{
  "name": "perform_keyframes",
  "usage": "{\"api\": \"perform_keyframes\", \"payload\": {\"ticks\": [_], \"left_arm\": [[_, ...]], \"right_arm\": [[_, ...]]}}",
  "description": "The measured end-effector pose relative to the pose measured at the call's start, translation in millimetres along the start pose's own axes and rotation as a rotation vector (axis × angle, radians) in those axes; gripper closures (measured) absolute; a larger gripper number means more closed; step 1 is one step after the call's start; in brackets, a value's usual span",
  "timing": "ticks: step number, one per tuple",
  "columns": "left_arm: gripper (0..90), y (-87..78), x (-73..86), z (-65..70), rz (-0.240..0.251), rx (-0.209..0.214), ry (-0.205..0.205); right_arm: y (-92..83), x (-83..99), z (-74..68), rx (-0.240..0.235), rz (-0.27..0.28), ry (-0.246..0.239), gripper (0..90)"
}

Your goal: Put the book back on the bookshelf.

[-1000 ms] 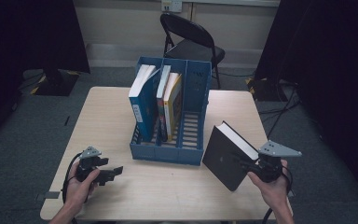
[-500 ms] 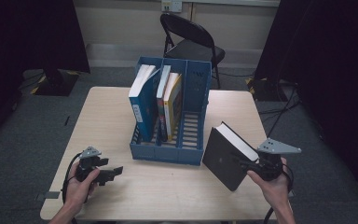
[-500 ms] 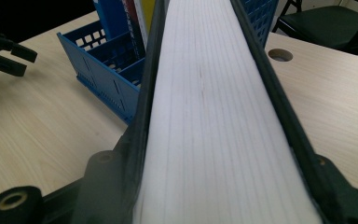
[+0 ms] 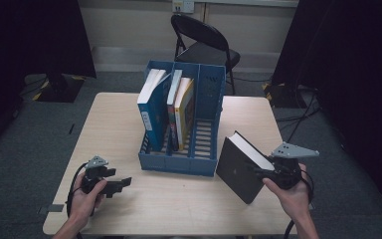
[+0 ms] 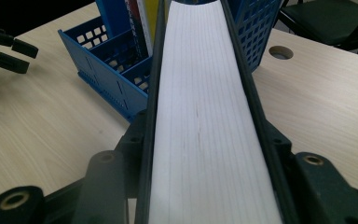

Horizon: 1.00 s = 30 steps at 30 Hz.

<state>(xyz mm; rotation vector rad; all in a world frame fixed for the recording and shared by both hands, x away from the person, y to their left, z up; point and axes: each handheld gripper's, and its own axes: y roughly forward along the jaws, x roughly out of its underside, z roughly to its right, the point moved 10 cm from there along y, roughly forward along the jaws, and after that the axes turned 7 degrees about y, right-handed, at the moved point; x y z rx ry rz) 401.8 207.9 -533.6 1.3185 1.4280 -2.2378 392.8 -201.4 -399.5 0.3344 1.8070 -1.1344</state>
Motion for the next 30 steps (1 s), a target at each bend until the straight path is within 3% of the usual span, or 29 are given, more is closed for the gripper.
{"api": "perform_keyframes", "payload": {"ticks": [14,18,20,21,22,25,26,27,28,29,30], "left_arm": [[19.3,0.1,0.7,-1.6,-0.005,0.002,-0.009],[19.3,0.1,0.7,-2.0,-0.004,-0.002,-0.013],[19.3,0.0,0.7,-1.4,-0.005,0.002,-0.009],[19.3,0.0,0.8,-1.4,-0.006,0.003,-0.009],[19.3,0.0,0.8,-1.4,-0.006,0.003,-0.009],[19.2,-0.1,1.0,-1.6,-0.006,0.003,-0.012],[19.3,-0.1,1.0,-1.6,-0.006,0.003,-0.012],[19.3,0.0,1.1,-1.8,-0.006,0.001,-0.012],[19.3,0.0,1.1,-1.8,-0.006,0.001,-0.012],[19.3,-0.1,1.0,-1.6,-0.005,0.0,-0.013],[19.3,-0.1,1.0,-1.6,-0.005,0.0,-0.013]], "right_arm": [[2.9,-10.5,-0.7,0.011,-0.112,-0.025,50.1],[6.4,-13.4,0.4,-0.006,-0.145,-0.014,49.3],[9.0,-15.5,0.4,0.007,-0.173,-0.026,49.2],[11.8,-16.6,-0.2,0.009,-0.214,-0.03,49.5],[11.8,-16.6,-0.2,0.009,-0.214,-0.03,49.5],[16.2,-17.7,-1.1,0.018,-0.296,-0.036,49.9],[16.2,-17.7,-1.1,0.018,-0.296,-0.036,49.9],[18.1,-16.0,-1.0,0.026,-0.345,-0.037,49.9],[18.1,-16.0,-1.0,0.026,-0.345,-0.037,49.9],[21.3,-13.3,-1.7,0.024,-0.388,-0.041,49.6],[21.3,-13.3,-1.7,0.024,-0.388,-0.041,49.6]]}}
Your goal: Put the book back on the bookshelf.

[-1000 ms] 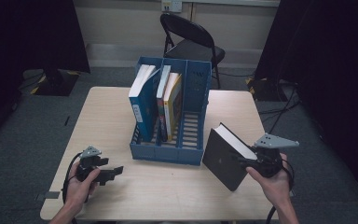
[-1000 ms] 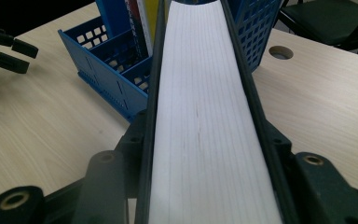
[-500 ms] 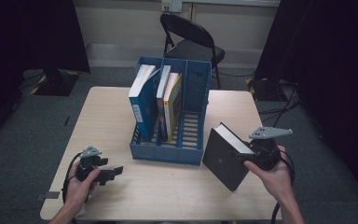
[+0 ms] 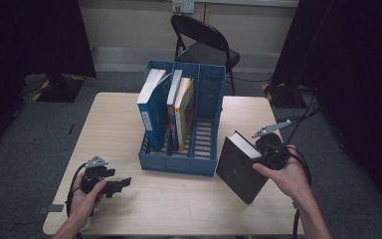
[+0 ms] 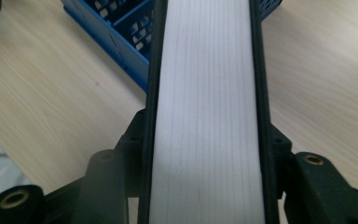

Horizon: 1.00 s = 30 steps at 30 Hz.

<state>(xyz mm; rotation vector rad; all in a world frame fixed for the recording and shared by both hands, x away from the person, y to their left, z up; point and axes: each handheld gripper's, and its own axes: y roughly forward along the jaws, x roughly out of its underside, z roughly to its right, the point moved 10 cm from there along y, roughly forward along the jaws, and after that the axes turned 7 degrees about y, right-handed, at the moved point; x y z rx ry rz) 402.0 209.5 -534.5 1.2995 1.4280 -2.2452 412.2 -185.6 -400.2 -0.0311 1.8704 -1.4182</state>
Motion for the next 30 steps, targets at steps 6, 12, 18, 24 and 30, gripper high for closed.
{"api": "perform_keyframes", "payload": {"ticks": [6,12,18,24,30], "left_arm": [[19.5,-1.1,-0.2,-1.7,0.0,-0.003,0.0],[19.8,-0.5,0.5,-1.0,-0.006,-0.007,0.004],[19.9,0.4,1.0,-1.3,-0.014,-0.012,0.012],[20.0,0.7,1.5,-1.4,-0.017,-0.013,0.006],[20.1,0.9,2.4,-1.6,-0.025,-0.011,0.003]], "right_arm": [[2.7,2.4,0.2,0.011,-0.052,-0.002,49.6],[4.8,5.8,-0.1,0.031,-0.126,-0.006,49.6],[9.0,8.7,0.0,0.069,-0.198,-0.011,49.7],[10.1,9.8,0.7,0.057,-0.228,0.002,50.1],[10.0,10.3,1.7,0.056,-0.257,0.015,52.7]]}}
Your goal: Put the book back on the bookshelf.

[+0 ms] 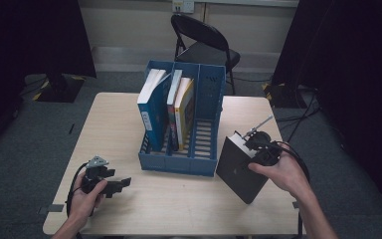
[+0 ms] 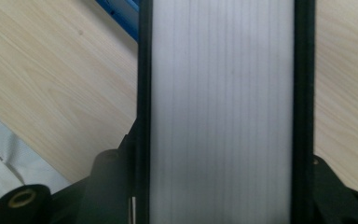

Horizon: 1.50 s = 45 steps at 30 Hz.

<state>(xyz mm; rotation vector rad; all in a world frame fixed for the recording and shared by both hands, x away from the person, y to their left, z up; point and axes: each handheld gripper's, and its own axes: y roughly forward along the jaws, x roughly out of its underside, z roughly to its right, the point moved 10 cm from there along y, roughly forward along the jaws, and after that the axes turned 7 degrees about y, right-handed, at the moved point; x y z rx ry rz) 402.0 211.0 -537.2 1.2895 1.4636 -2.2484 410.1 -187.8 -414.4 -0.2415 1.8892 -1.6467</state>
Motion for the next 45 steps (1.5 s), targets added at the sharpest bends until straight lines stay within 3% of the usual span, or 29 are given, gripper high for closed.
{"api": "perform_keyframes", "payload": {"ticks": [7,17,28,33,45], "left_arm": [[20.1,0.7,-0.3,-1.6,0.003,-0.004,-0.007],[20.1,0.2,-0.1,-2.0,0.002,-0.004,-0.009],[20.1,0.0,-0.1,-1.2,0.002,-0.003,-0.01],[20.1,0.1,0.3,-1.1,0.0,-0.002,-0.009],[20.1,0.2,-0.6,-0.3,0.002,-0.002,-0.008]], "right_arm": [[-0.5,-0.5,-2.3,0.012,0.014,-0.001,53.1],[-1.3,-2.1,0.5,0.017,0.014,0.037,53.4],[-4.0,-1.2,5.2,0.021,-0.037,0.044,53.5],[-3.4,5.0,5.4,0.027,-0.095,0.039,53.5],[-0.8,2.0,5.5,0.027,-0.057,0.042,51.7]]}}
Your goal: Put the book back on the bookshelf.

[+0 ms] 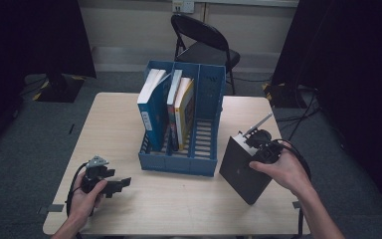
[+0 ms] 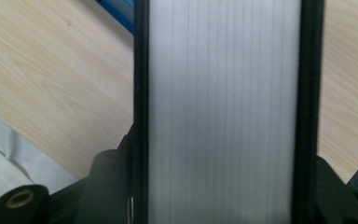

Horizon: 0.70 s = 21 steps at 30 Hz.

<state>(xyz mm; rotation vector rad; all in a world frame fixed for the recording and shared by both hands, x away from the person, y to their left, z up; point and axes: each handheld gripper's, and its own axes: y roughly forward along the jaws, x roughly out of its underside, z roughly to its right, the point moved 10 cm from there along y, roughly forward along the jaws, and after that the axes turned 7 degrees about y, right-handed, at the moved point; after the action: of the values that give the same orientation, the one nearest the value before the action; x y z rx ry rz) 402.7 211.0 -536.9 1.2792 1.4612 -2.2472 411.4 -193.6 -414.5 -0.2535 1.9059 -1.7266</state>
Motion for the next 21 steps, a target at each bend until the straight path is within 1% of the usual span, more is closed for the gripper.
{"api": "perform_keyframes", "payload": {"ticks": [1,4,7,8,10,13,15,17,18,21], "left_arm": [[20.1,0.2,0.1,-0.3,0.0,-0.002,-0.002],[20.1,-0.3,-0.1,-0.7,0.0,-0.001,0.002],[20.1,-0.3,0.0,-0.4,0.0,0.0,0.0],[20.1,0.3,0.3,-1.2,-0.003,0.0,-0.004],[20.3,0.1,0.3,-1.6,-0.004,-0.004,-0.01],[20.5,-1.1,0.1,-1.3,-0.005,-0.004,-0.008],[20.5,-1.9,-0.9,-1.7,0.003,-0.005,-0.008],[20.5,-1.6,-0.4,-2.5,0.0,-0.005,-0.013],[20.5,-1.4,-0.2,-2.3,0.002,-0.001,-0.011],[20.3,-1.8,-0.5,-2.1,0.005,-0.003,-0.01]], "right_arm": [[0.0,0.0,0.0,0.0,0.0,0.0,51.7],[0.1,0.9,-0.4,0.002,-0.027,-0.002,52.4],[0.0,1.0,-1.5,0.006,-0.03,0.003,53.0],[-0.1,0.5,-2.2,0.012,-0.023,0.014,53.3],[-0.4,0.2,-3.0,0.015,-0.02,0.018,53.4],[-1.1,-0.4,-3.1,0.014,-0.027,0.017,53.5],[-1.8,-1.8,-2.1,0.015,-0.022,0.017,53.5],[-3.3,-3.5,-0.8,0.018,-0.008,0.025,53.5],[-6.1,-4.9,0.1,0.012,0.003,0.042,53.5],[-9.6,-6.2,0.9,0.012,0.007,0.05,53.6]]}}
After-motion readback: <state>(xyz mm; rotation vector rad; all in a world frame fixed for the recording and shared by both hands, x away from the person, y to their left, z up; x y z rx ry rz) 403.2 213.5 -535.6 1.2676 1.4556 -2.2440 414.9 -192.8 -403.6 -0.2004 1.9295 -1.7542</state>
